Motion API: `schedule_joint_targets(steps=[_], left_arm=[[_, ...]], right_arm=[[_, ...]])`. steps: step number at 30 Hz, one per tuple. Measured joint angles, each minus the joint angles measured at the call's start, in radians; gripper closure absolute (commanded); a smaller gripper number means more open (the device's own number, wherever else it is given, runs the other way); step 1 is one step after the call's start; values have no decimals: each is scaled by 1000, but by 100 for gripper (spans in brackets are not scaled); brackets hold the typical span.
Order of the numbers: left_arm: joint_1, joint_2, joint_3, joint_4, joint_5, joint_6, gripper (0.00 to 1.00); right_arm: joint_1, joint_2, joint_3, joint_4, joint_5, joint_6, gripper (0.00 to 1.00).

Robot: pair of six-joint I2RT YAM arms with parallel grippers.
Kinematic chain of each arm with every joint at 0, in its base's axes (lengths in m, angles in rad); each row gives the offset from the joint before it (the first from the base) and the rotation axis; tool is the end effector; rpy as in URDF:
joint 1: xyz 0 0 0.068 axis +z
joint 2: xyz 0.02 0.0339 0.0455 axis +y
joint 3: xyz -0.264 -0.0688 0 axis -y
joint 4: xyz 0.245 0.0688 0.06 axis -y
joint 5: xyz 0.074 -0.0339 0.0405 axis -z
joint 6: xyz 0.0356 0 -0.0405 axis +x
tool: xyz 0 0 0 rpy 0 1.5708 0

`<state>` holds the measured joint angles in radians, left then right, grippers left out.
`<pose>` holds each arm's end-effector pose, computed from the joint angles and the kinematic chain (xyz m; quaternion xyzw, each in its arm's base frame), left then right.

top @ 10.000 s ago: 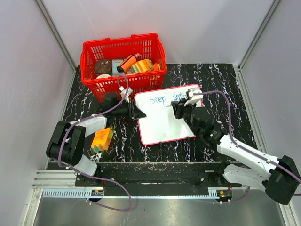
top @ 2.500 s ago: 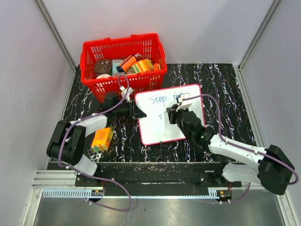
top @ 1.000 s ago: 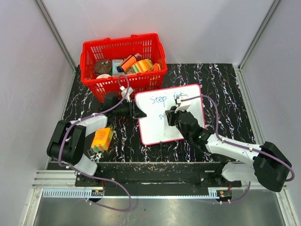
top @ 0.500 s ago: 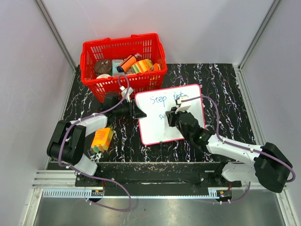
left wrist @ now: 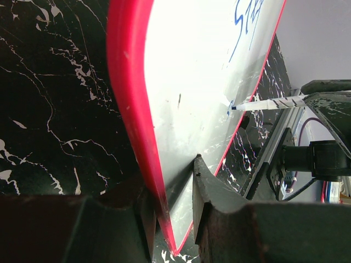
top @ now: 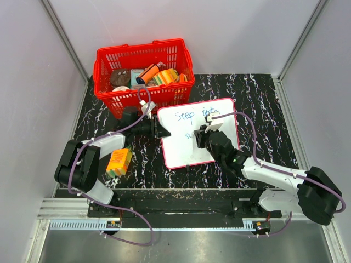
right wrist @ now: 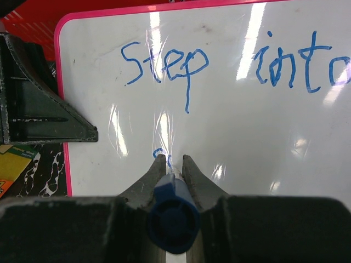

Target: Write a sentence on the whiteboard

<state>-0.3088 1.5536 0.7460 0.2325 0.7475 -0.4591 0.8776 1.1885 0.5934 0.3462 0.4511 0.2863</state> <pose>0.2901 -0.1179 0.1874 0.1124 0.8287 -0.4640 0.2920 0.1786 0.1907 0.2447 -0.0928 0.7760 0.1814 0.5969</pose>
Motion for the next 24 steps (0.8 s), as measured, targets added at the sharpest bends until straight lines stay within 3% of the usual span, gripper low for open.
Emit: schedule_joint_targets(steps=[24], left_arm=[[0, 0, 0, 0, 0, 0, 100]], right_arm=[[-26, 6, 50, -52, 29, -31, 100]])
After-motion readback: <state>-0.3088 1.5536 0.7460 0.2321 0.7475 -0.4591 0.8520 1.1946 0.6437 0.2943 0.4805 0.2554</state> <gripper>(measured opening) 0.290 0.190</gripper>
